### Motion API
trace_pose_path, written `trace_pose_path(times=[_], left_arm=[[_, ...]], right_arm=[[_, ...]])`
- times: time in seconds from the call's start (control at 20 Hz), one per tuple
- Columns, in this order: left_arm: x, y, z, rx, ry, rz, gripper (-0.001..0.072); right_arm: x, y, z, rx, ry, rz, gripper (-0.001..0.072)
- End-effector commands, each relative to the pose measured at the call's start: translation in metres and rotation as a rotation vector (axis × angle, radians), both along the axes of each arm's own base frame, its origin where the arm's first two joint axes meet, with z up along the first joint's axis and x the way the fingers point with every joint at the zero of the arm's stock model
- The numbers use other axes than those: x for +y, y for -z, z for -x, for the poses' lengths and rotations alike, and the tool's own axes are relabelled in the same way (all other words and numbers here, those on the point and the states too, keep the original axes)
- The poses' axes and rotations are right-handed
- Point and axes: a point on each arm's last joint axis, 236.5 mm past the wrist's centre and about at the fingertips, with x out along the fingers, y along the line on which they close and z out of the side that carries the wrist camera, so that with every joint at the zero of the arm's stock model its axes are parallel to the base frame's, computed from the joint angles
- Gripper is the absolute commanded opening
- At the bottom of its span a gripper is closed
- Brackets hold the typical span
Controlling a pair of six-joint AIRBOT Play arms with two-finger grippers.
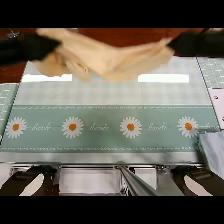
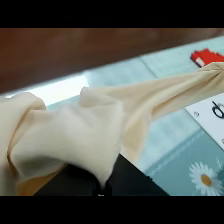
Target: Fold the shirts.
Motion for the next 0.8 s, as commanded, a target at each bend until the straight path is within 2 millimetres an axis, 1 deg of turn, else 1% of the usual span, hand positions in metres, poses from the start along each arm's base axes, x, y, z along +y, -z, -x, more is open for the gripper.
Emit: trace_pose_path(times=[0.0, 0.05, 0.1, 0.2, 0.25, 0.3, 0.4, 0.45, 0.5, 0.6, 0.75], left_arm=[[0.027, -0.103, 0.032, -0.19, -0.115, -0.065, 0.0019], [0.043, -0.105, 0.038, -0.145, -0.187, -0.108, 0.0019], [0.06, -0.102, 0.044, -0.099, -0.254, -0.158, 0.0019], [0.093, -0.093, 0.061, -0.018, -0.37, -0.258, 0.002], [0.1, -0.09, 0.071, 0.008, -0.393, -0.281, 0.002], [0.1, -0.086, 0.084, 0.029, -0.384, -0.293, 0.002], [0.088, -0.071, 0.115, 0.1, -0.308, -0.317, 0.002], [0.082, -0.064, 0.129, 0.14, -0.271, -0.32, 0.002], [0.076, -0.056, 0.141, 0.175, -0.235, -0.318, 0.002], [0.067, -0.037, 0.16, 0.25, -0.183, -0.308, 0.002], [0.06, -0.003, 0.183, 0.358, -0.148, -0.284, 0.002]], right_arm=[[-0.031, -0.124, 0.055, -0.264, 0.043, 0.137, 0.0025], [-0.034, -0.143, 0.073, -0.305, 0.044, 0.139, 0.0025], [-0.038, -0.157, 0.09, -0.348, 0.05, 0.134, 0.0025], [-0.043, -0.17, 0.121, -0.391, 0.053, 0.134, 0.0025], [-0.045, -0.172, 0.136, -0.397, 0.049, 0.138, 0.0025], [-0.047, -0.172, 0.151, -0.396, 0.045, 0.142, 0.0025], [-0.05, -0.17, 0.172, -0.386, 0.046, 0.139, 0.0025], [-0.055, -0.162, 0.18, -0.36, 0.055, 0.148, 0.0025], [-0.059, -0.147, 0.187, -0.303, 0.065, 0.159, 0.0025], [-0.061, -0.112, 0.202, -0.177, 0.053, 0.175, 0.0025], [-0.064, -0.069, 0.214, -0.058, 0.073, 0.158, 0.0025]])
